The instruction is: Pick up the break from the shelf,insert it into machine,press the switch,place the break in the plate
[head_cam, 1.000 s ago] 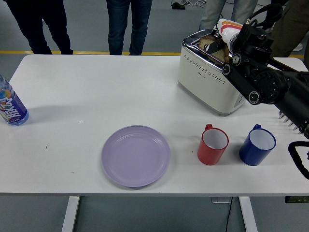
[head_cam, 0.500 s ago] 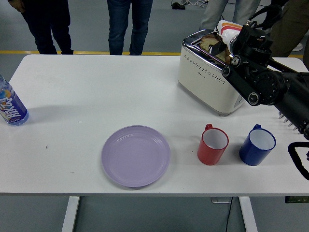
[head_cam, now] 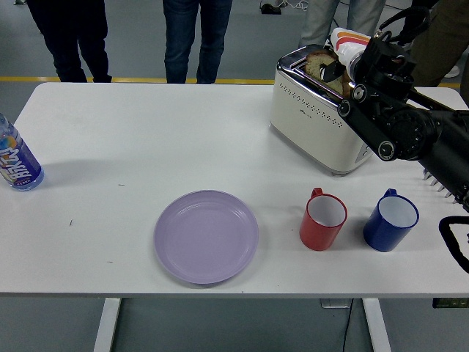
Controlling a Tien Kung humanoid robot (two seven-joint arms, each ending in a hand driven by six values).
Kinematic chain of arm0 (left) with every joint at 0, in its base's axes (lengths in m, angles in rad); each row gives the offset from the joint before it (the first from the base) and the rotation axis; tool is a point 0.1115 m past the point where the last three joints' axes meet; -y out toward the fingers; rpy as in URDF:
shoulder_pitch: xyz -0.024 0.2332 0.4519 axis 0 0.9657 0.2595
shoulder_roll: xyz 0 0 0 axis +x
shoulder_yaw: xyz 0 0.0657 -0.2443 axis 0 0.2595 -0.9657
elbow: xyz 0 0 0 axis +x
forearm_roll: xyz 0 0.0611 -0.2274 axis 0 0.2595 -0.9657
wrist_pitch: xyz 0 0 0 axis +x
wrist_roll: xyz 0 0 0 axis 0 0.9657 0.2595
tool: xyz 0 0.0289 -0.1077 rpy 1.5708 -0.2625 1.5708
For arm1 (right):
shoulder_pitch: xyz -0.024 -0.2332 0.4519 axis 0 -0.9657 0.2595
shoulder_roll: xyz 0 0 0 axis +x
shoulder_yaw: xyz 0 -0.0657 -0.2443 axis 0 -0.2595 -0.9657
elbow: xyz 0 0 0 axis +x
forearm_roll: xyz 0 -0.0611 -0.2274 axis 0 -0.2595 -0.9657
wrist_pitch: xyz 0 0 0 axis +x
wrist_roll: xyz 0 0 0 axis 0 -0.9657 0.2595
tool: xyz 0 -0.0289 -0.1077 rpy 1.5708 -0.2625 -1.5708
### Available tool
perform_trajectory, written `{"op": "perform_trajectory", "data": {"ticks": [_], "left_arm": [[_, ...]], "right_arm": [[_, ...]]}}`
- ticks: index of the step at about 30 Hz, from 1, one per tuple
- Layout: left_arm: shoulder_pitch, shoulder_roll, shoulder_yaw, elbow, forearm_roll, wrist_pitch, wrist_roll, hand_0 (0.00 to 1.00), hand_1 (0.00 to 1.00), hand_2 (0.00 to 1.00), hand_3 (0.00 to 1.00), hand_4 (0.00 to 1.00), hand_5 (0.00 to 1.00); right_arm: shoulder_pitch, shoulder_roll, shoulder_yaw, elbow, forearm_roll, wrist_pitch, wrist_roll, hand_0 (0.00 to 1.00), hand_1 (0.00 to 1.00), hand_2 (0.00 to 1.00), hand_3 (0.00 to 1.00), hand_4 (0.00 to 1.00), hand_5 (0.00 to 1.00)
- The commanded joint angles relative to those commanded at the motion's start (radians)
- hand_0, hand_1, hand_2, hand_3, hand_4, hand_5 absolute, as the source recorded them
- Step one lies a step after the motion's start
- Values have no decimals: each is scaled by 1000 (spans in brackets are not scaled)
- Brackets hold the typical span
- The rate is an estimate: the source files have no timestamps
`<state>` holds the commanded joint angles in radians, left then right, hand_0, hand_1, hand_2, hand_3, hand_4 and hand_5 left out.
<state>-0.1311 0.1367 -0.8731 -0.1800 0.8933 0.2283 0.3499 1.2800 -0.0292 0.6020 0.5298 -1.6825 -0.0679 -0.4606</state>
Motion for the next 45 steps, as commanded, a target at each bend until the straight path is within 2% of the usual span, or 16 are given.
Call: {"op": "perform_trajectory", "data": {"ticks": [11,27,45], "left_arm": [[10,0,-7,0,11,-1,3,634,483,455,539,336,797],[8,3,-3,0,2,-1,1,633,482,456,538,335,798],[8,4,-4,0,-4,0,0,633,485,457,539,333,799]], "right_arm": [[-15,-38,49,57,-15,-11,-1,86,200,425,474,534,60],[-21,-120,94,166,-23,5,-14,81,195,423,473,515,29],[-3,-174,131,281,-21,13,-30,68,185,419,471,509,28]]}}
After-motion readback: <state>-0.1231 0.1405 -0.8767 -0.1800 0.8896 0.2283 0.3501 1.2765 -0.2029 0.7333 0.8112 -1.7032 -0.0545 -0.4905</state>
